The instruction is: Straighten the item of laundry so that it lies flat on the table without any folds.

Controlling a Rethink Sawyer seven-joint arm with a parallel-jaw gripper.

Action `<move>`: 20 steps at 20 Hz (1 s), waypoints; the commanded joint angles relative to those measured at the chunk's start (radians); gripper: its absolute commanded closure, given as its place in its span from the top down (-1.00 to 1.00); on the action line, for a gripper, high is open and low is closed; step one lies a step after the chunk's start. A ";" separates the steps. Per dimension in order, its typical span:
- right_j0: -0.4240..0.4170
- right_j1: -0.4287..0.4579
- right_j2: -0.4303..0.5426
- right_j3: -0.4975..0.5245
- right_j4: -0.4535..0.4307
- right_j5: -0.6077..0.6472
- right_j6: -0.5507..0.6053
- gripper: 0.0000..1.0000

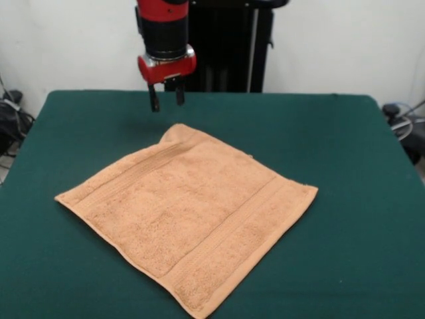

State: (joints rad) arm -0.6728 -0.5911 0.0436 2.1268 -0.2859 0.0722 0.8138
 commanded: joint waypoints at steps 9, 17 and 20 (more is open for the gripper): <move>-0.045 -0.021 0.206 0.005 0.094 0.082 0.237 1.00; -0.078 -0.010 0.231 0.025 0.077 -0.006 0.250 1.00; -0.087 -0.007 0.236 0.029 0.072 -0.022 0.256 1.00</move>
State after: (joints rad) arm -0.7535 -0.6127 0.1838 2.1511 -0.2553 0.0722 0.8138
